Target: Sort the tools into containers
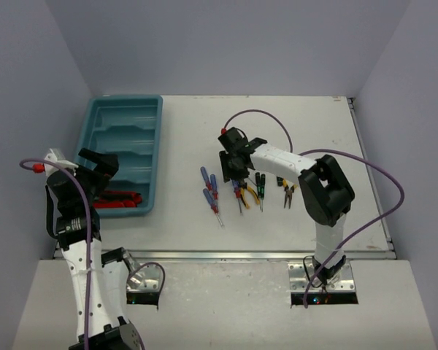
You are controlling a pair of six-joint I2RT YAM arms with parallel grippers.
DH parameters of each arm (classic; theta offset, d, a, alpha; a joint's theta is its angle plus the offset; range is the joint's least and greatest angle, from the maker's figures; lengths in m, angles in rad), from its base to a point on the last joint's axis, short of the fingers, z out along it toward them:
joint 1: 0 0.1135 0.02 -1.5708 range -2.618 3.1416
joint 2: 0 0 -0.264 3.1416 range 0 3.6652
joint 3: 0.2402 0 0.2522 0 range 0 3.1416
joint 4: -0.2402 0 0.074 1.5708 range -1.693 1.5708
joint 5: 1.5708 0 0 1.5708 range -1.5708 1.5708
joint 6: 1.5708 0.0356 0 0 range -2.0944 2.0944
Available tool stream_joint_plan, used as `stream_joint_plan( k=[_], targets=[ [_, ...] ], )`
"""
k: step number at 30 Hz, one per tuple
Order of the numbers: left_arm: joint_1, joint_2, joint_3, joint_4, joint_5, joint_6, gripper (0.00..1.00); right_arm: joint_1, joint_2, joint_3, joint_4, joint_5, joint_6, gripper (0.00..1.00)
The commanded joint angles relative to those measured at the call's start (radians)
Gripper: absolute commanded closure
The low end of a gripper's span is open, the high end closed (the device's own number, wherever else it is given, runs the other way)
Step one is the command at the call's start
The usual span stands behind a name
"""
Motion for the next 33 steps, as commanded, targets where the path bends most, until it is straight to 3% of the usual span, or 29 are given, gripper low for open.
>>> stream_joint_plan(
  k=[1,12,22,33],
  targets=[
    [-0.047,0.012,0.004,0.049,0.034,0.090,0.00,0.011,0.071,0.069,-0.047,0.068,0.018,0.63],
    [-0.073,0.057,-0.024,0.075,0.061,0.109,0.00,0.023,0.099,0.068,-0.068,0.116,0.029,0.64],
    [-0.081,0.062,-0.045,0.091,0.053,0.124,0.00,0.025,-0.030,0.017,-0.058,0.152,0.037,0.57],
    [-0.095,0.068,-0.052,0.094,0.058,0.133,0.00,0.005,0.030,0.026,-0.073,0.200,0.068,0.57]
  ],
)
